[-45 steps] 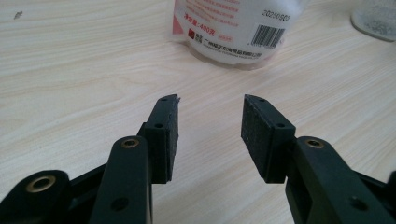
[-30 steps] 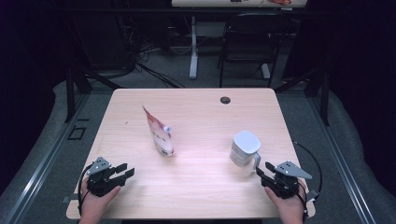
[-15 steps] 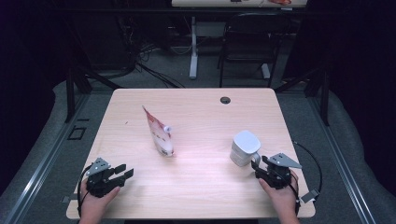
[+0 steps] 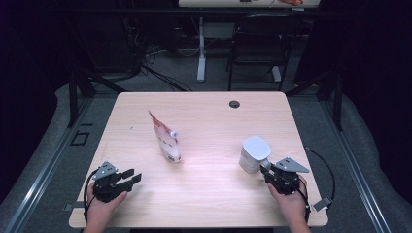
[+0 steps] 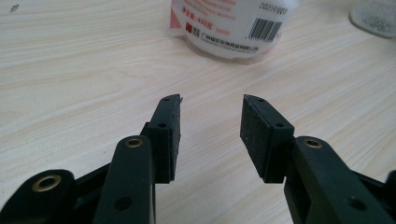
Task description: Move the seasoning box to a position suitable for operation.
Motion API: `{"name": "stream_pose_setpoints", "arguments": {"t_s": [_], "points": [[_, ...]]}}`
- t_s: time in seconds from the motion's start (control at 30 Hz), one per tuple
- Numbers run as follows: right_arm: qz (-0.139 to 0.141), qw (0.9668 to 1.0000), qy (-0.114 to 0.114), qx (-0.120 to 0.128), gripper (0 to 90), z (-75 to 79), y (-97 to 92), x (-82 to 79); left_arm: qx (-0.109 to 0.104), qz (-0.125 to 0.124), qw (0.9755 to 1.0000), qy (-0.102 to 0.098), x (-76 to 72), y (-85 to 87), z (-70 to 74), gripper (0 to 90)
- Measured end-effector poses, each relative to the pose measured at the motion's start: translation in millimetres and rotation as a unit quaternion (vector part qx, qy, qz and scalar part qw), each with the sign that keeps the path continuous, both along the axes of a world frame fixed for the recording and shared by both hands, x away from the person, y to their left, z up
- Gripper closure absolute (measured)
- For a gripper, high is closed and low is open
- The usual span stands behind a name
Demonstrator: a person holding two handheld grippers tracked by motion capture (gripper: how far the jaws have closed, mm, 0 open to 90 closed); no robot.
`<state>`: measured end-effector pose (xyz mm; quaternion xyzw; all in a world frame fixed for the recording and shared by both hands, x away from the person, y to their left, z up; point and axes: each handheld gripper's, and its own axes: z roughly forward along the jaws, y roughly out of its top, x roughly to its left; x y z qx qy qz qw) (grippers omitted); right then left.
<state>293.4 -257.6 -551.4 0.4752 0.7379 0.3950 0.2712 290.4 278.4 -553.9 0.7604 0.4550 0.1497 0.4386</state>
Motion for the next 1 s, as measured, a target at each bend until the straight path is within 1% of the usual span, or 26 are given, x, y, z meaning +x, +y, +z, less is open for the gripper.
{"name": "stream_pose_setpoints", "arguments": {"t_s": [0.03, 0.1, 0.17, 0.23, 0.3, 0.37, 0.57, 0.63, 0.7, 0.77, 0.8, 0.87, 0.97, 1.0], "points": [[0.002, 1.0, 0.0, 0.001, 68.7, 0.0, -0.4, -0.4, -0.003, 0.001, 1.0, -0.001, 0.0, -0.1, 0.3, 58.1], [0.006, 1.0, 0.001, 0.004, 68.7, 0.3, -1.1, -0.7, 0.001, 0.001, 1.0, 0.001, 0.1, 0.3, -0.2, 58.1], [0.011, 0.9999, 0.003, 0.005, 68.8, 0.4, -1.7, -2.1, -0.002, 0.004, 1.0, -0.001, 0.6, 0.5, -0.2, 58.0], [0.013, 0.9999, 0.005, 0.003, 68.8, 0.9, -1.8, -2.3, -0.003, 0.004, 1.0, -0.001, 0.2, 0.5, -0.2, 58.0], [0.02, 0.9998, 0.006, 0.004, 68.9, 1.9, 0.5, -2.9, 0.004, 0.001, 1.0, 0.003, -0.5, 0.8, 0.1, 57.9], [0.023, 0.9997, 0.006, 0.004, 68.9, 1.7, 1.5, -3.1, 0.002, 0.003, 1.0, -0.002, -1.8, 0.7, -0.1, 58.0], [0.053, 0.9986, 0.008, -0.001, 68.9, 1.4, 10.0, -5.3, 0.001, 0.002, 1.0, -0.004, -3.6, 0.5, 0.4, 59.2], [0.063, 0.998, 0.006, 0.001, 68.9, 1.3, 13.0, -6.4, 0.001, 0.001, 1.0, -0.004, -4.2, -0.1, 0.3, 59.4], [0.074, 0.9972, 0.009, -0.002, 68.9, 2.1, 14.9, -8.2, 0.007, -0.001, 1.0, -0.004, -5.3, -0.2, 0.6, 59.6], [0.088, 0.9961, 0.009, -0.003, 68.9, 3.1, 17.3, -10.1, 0.006, -0.002, 1.0, -0.006, -5.8, 0.7, 0.6, 59.6], [0.104, 0.9945, 0.012, -0.004, 68.9, 3.4, 19.2, -12.3, 0.005, 0.0, 1.0, -0.006, -5.4, 1.1, 0.5, 59.6], [0.107, 0.9941, 0.013, -0.005, 68.9, 3.3, 20.2, -13.1, 0.004, 0.003, 1.0, -0.005, -5.3, 1.7, 0.5, 59.6], [0.123, 0.9923, 0.014, -0.006, 68.9, 4.4, 24.5, -16.4, 0.003, 0.004, 1.0, -0.004, -5.8, 1.9, 0.3, 59.6], [0.136, 0.9906, 0.015, -0.006, 68.9, 4.4, 27.7, -18.7, 0.004, 0.003, 1.0, -0.004, -6.1, 1.8, 0.4, 59.5]]}}
